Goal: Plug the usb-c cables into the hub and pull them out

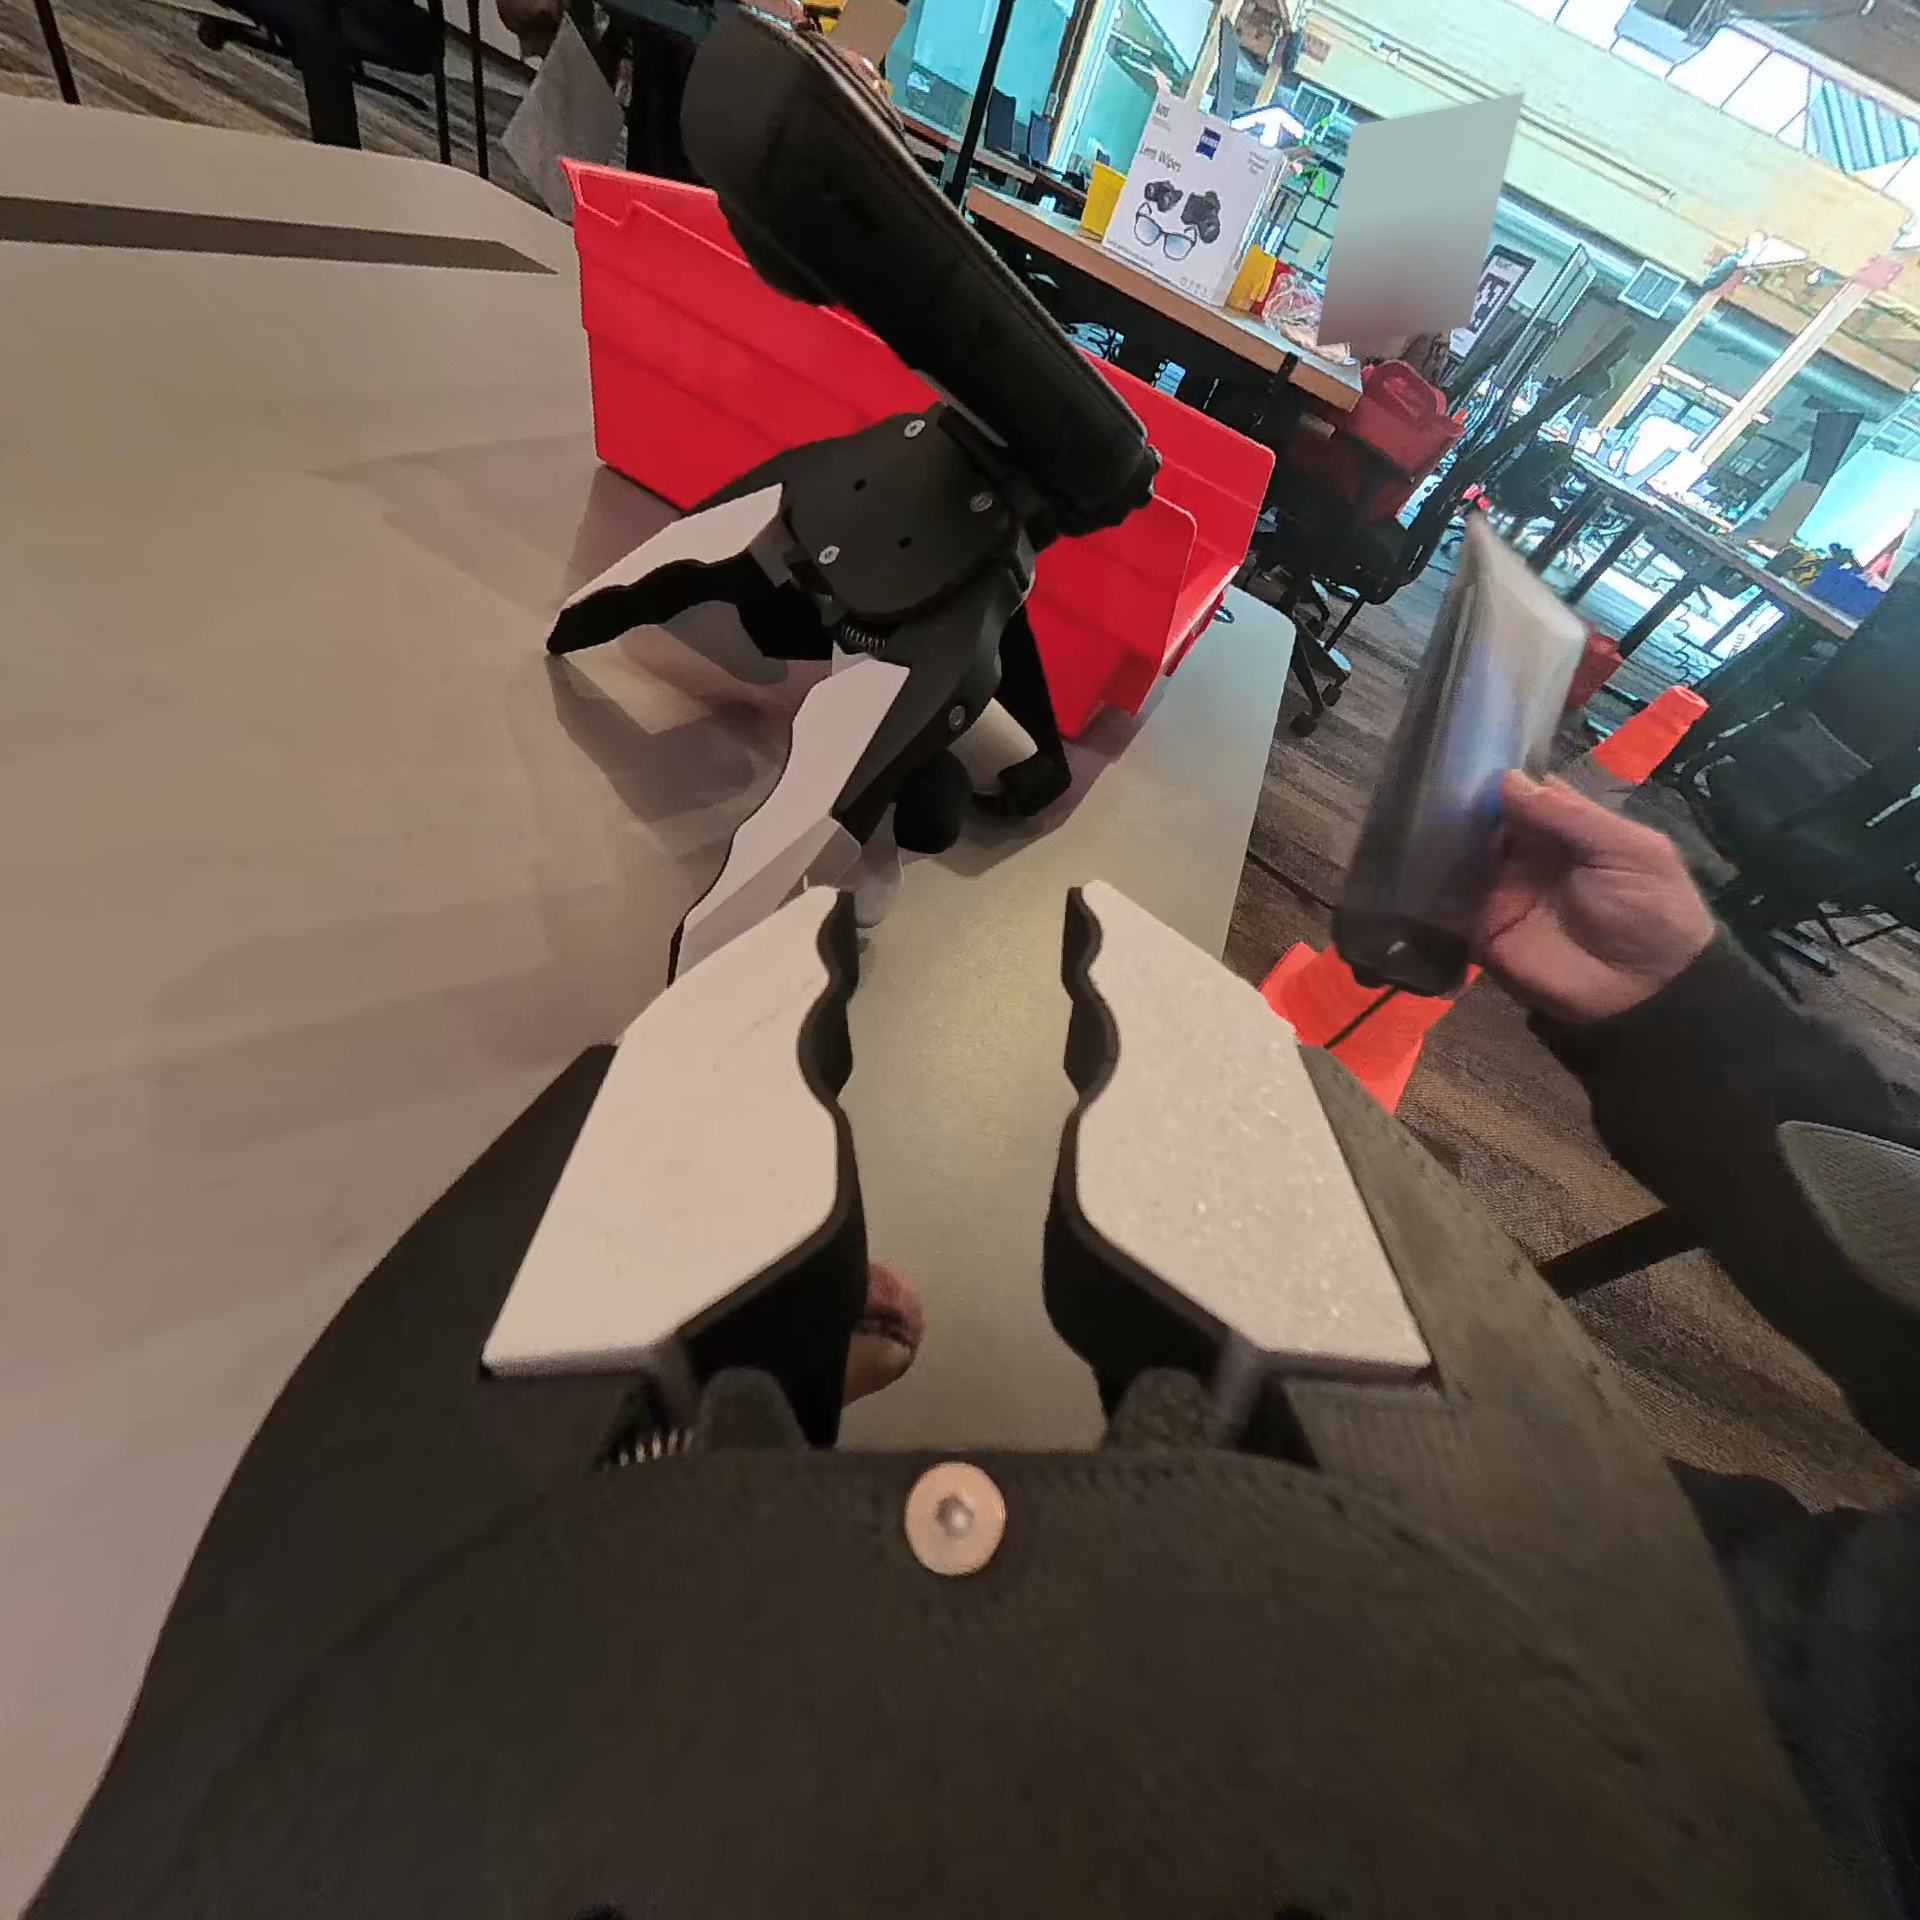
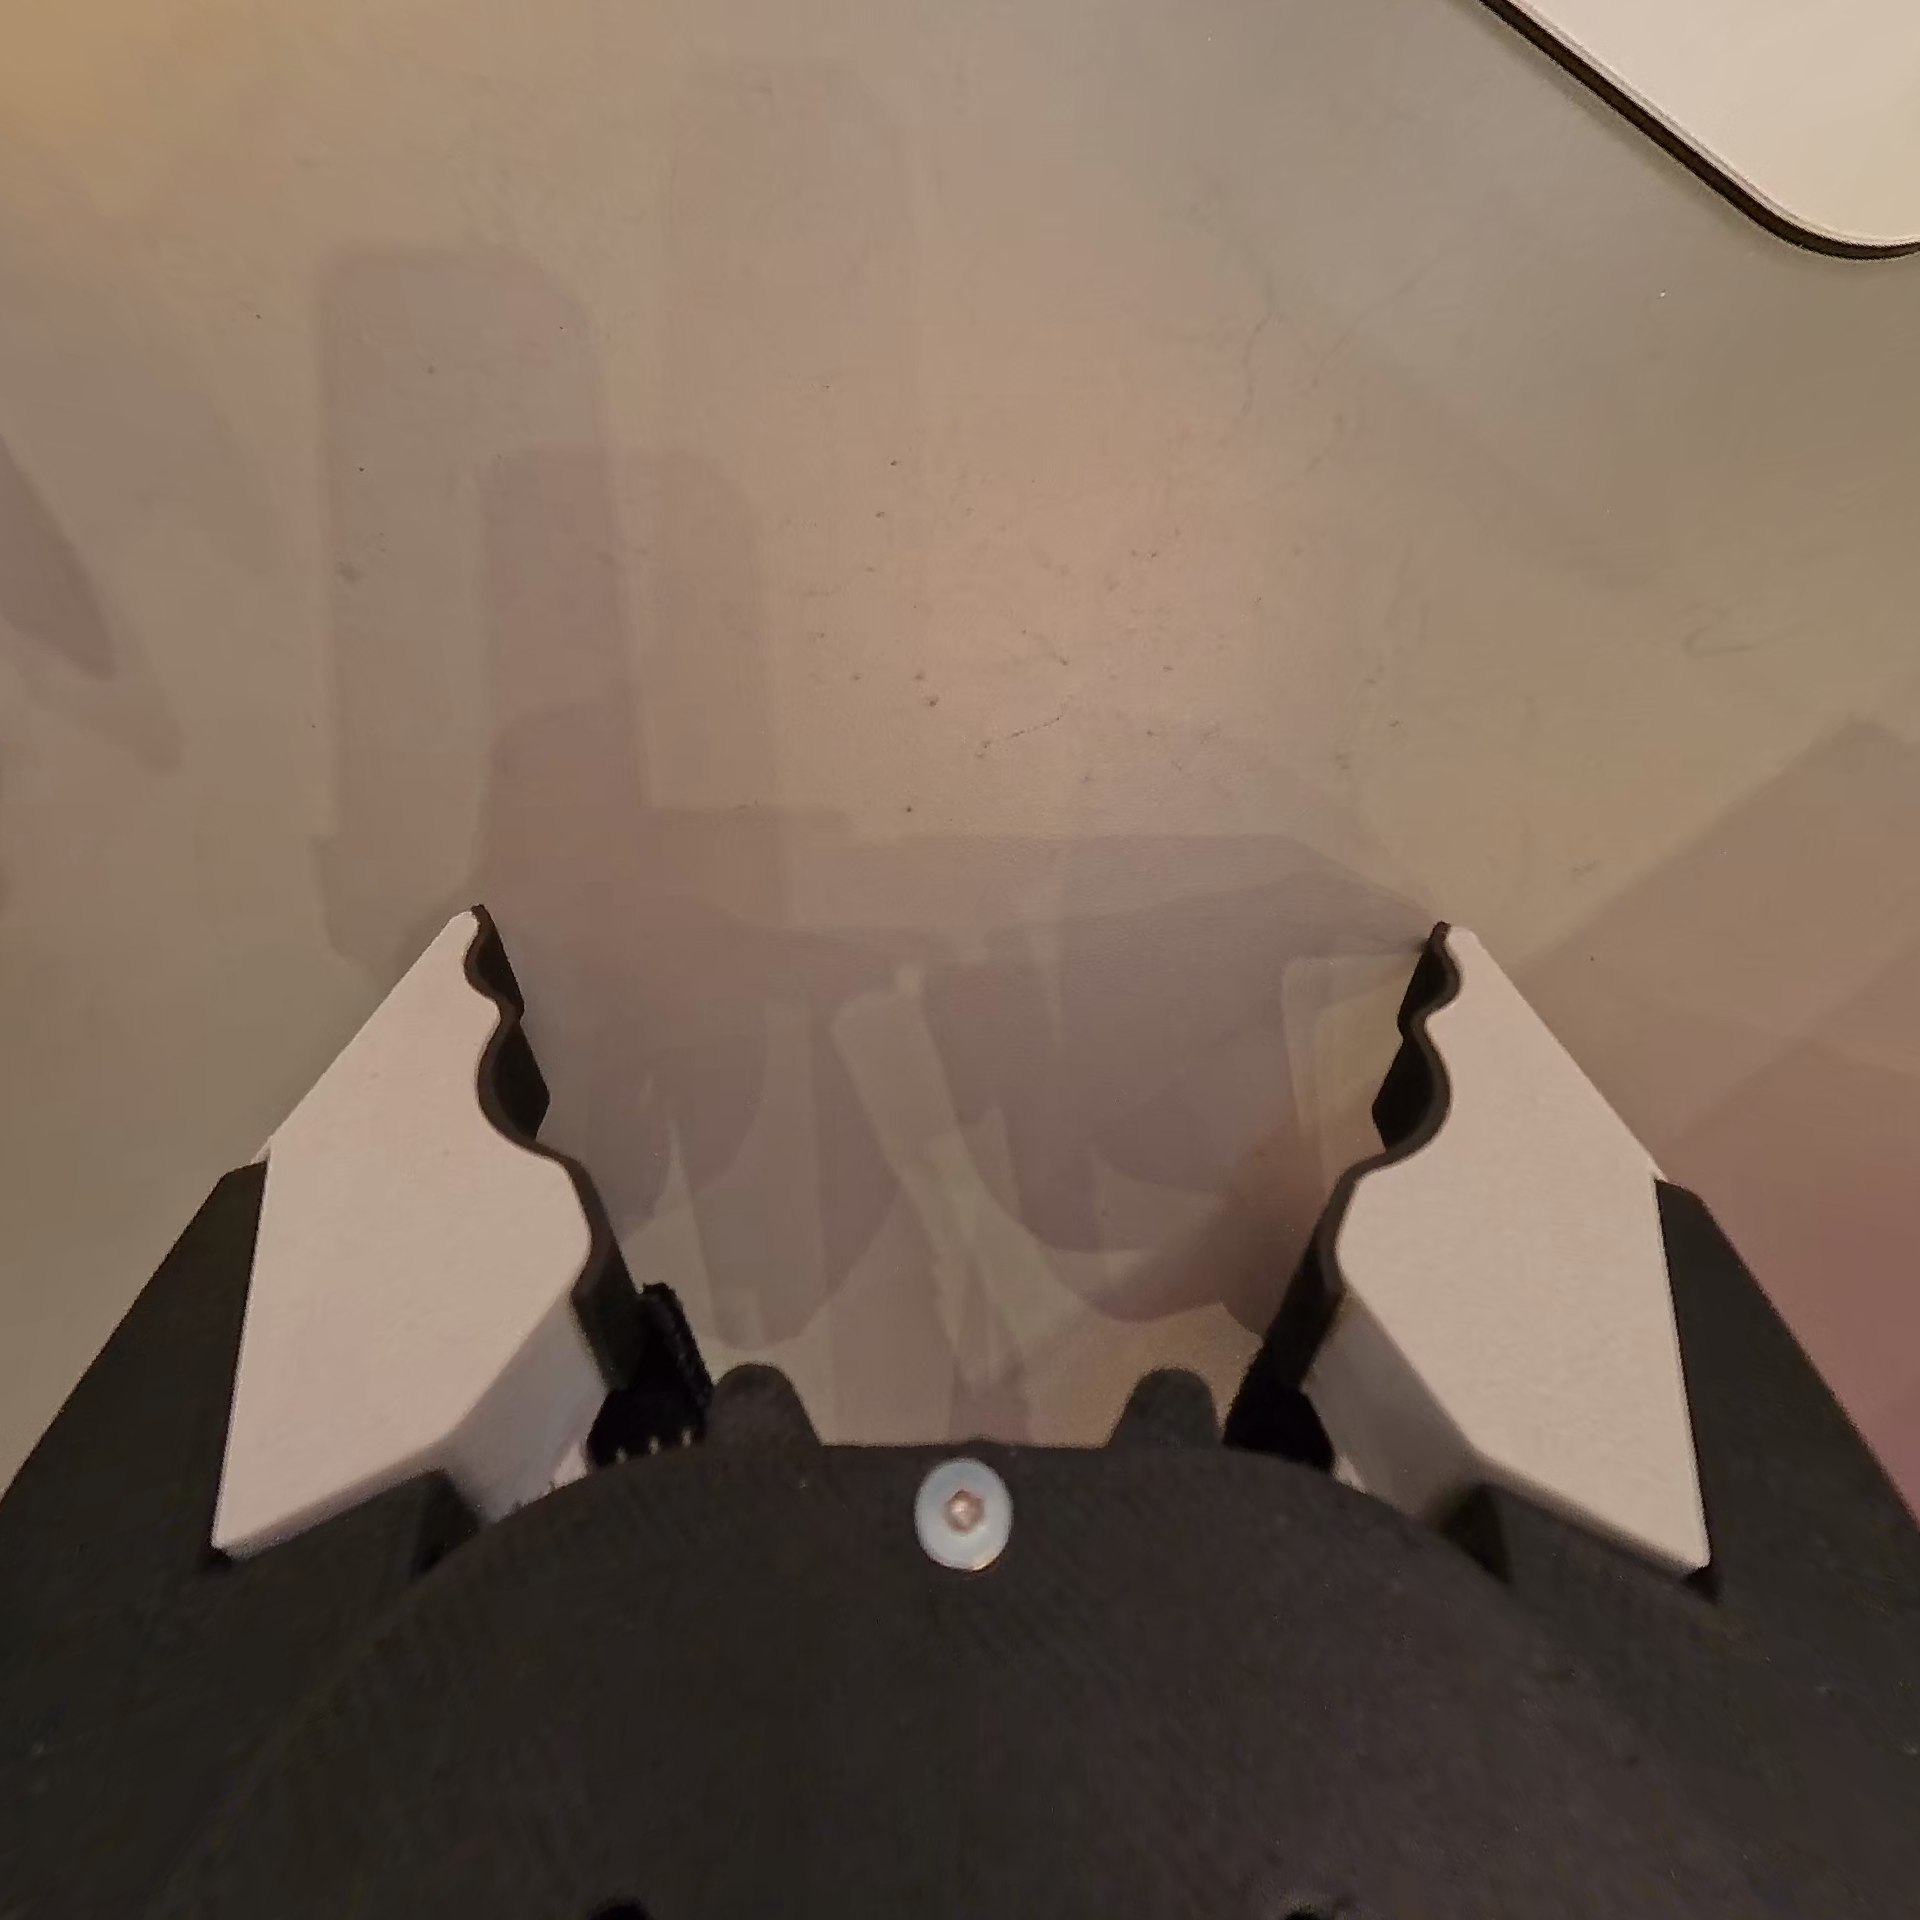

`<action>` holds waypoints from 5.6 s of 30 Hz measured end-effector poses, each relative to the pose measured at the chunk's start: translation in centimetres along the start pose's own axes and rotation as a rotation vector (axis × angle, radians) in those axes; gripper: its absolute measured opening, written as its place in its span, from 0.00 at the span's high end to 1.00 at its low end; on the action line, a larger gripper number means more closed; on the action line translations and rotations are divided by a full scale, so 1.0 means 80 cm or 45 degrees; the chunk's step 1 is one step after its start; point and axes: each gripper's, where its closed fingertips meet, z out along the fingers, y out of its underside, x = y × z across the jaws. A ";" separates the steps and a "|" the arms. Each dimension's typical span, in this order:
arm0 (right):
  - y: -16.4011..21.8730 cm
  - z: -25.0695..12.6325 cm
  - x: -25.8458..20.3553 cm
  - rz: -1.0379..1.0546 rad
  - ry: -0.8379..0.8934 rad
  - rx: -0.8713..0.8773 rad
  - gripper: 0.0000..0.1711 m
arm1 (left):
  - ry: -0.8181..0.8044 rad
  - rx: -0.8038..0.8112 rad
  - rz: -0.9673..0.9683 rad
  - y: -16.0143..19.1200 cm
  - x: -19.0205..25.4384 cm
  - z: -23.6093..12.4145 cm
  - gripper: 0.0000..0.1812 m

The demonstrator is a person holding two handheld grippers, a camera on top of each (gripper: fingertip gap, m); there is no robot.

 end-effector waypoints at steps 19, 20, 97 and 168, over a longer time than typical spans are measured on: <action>0.000 0.000 0.000 0.000 0.000 0.000 0.07 | -0.002 -0.019 -0.091 0.002 -0.010 0.003 0.76; 0.000 0.000 0.000 0.000 0.000 0.000 0.07 | -0.003 -0.020 -0.091 0.003 -0.010 0.003 0.76; -0.207 -0.116 -0.076 0.616 -0.762 1.042 0.41 | -0.416 0.365 0.218 -0.145 -0.062 -0.162 0.65; -0.211 -0.166 -0.259 -0.226 -0.284 1.063 0.93 | -1.411 -0.315 0.092 0.012 -0.231 -0.346 0.87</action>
